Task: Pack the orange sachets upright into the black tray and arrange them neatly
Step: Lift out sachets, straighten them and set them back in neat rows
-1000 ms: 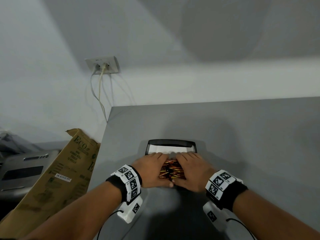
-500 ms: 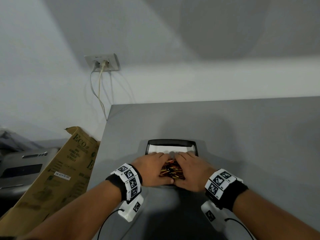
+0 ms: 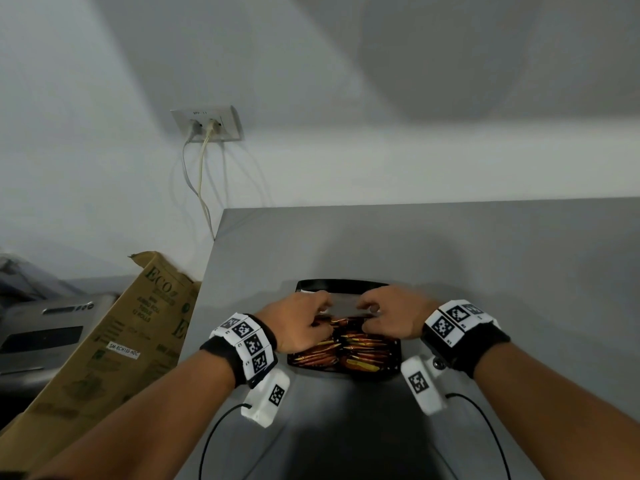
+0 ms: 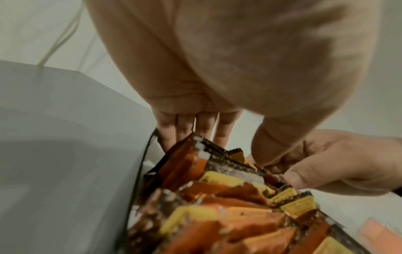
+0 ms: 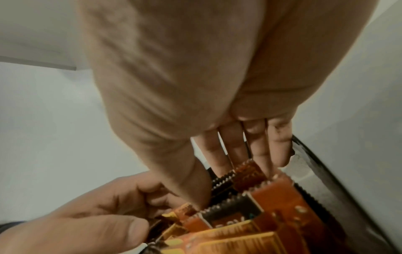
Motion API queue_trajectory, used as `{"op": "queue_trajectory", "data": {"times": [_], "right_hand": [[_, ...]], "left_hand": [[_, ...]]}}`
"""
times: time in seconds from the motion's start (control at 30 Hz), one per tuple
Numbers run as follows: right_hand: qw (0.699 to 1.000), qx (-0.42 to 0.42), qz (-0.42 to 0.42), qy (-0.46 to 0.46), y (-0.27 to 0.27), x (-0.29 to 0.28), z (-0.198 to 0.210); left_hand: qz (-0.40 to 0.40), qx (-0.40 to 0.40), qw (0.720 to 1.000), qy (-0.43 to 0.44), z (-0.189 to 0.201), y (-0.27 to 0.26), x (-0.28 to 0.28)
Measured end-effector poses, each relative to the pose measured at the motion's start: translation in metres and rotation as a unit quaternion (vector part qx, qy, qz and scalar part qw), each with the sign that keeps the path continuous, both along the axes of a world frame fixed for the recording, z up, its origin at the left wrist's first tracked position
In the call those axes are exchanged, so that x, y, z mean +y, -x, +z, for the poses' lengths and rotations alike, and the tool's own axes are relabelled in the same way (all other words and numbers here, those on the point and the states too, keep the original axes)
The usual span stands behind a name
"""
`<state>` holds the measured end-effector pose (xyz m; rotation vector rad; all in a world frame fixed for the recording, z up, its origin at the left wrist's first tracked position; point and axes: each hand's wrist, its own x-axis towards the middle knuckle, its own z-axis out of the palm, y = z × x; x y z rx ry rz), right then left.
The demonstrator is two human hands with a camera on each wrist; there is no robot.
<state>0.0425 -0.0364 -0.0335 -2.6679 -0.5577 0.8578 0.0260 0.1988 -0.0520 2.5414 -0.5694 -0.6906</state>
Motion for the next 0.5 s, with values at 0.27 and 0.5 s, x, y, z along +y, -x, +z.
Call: {"op": "queue_trajectory", "data": {"times": [0.27,0.5], "right_hand": [[0.999,-0.037,0.017,-0.015,-0.002,0.001,-0.007],[0.999,-0.049,0.019,-0.004,-0.002,0.009,-0.013]], "left_hand": [[-0.007,-0.030,1.000,-0.006,-0.002,0.000,-0.003],[-0.005,-0.060,0.998,0.003,-0.007,0.000,-0.004]]}}
